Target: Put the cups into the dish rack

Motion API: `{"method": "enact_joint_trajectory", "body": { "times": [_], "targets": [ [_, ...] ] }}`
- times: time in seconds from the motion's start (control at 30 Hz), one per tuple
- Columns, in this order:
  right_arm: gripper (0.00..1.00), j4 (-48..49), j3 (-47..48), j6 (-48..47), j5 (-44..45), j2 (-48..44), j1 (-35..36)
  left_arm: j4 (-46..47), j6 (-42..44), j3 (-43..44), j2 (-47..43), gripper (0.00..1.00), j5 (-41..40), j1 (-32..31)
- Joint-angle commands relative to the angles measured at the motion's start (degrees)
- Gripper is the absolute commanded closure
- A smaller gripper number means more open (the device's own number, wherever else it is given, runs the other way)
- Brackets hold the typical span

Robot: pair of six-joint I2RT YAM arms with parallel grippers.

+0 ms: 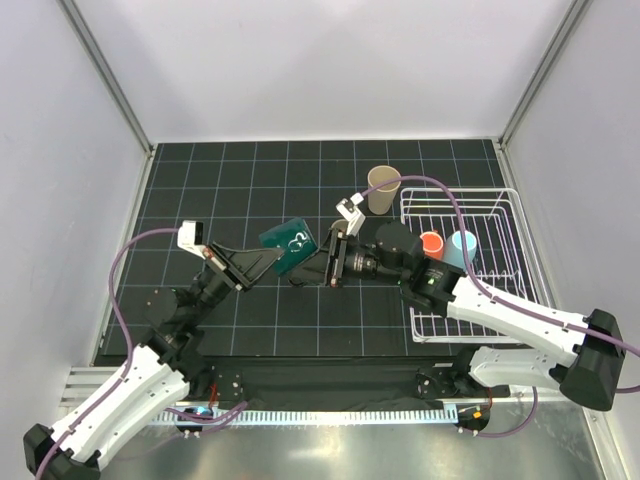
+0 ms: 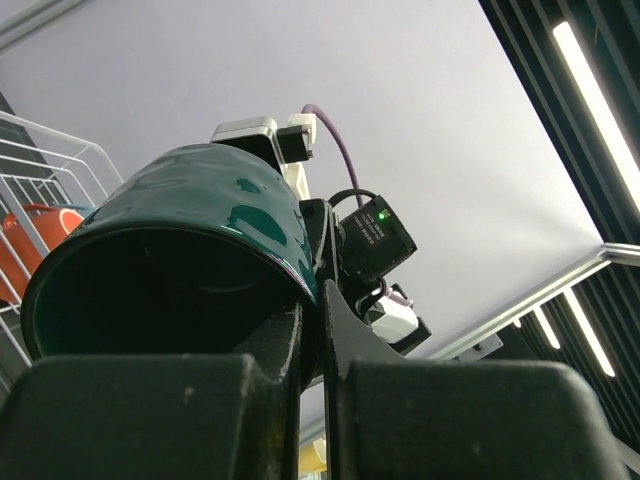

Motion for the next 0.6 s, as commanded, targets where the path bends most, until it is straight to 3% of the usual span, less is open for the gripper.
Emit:
{"method": "enact_joint_trajectory", "body": {
  "times": [0.0, 0.1, 0.13, 0.2, 0.23, 0.4, 0.43, 0.47, 0.5, 0.57],
  "targets": [
    [0.58, 6.0, -0.2, 2.0, 3.5, 0.8, 0.1, 8.5, -0.7, 0.1, -1.3, 1.0, 1.7, -0.2],
    [0.59, 7.1, -0.5, 3.4, 4.5, 1.4, 0.2, 9.3, -0.7, -0.4, -1.3, 1.0, 1.6, -0.2],
    [0.64, 7.6, -0.6, 3.6, 4.5, 1.5, 0.1, 9.5, -0.8, -0.5, -1.1, 1.0, 1.5, -0.2],
    [0.89, 7.7, -0.6, 3.7, 5.2, 1.7, 0.2, 9.9, -1.0, -0.8, -0.7, 1.0, 1.8, -0.2],
    [0.96, 7.2, -0.6, 3.5, 6.4, 1.7, 0.2, 10.0, -1.1, -0.7, -0.7, 1.0, 2.0, -0.2],
    [0.96, 6.1, -0.8, 1.1, 7.7, 1.4, 0.1, 6.8, -1.8, -1.5, -1.2, 0.96, 1.2, -0.2],
    [0.96, 5.4, -0.8, 0.7, 8.1, 1.2, 0.1, 5.3, -2.1, -1.8, -1.4, 0.9, 0.4, -0.2],
    [0.96, 4.0, -0.9, -0.4, 8.8, 0.8, 0.1, 3.8, -2.0, -1.9, -1.8, 0.68, 0.0, -0.2],
    [0.96, 3.1, -0.9, -0.9, 9.0, 0.5, 0.0, 1.9, -2.0, -2.1, -2.8, 0.55, -0.3, -0.2],
    [0.96, 0.4, -0.8, -1.9, 10.0, 0.0, -0.2, -4.3, -0.9, -2.2, -4.2, 0.36, -1.7, -0.2]
  ]
}}
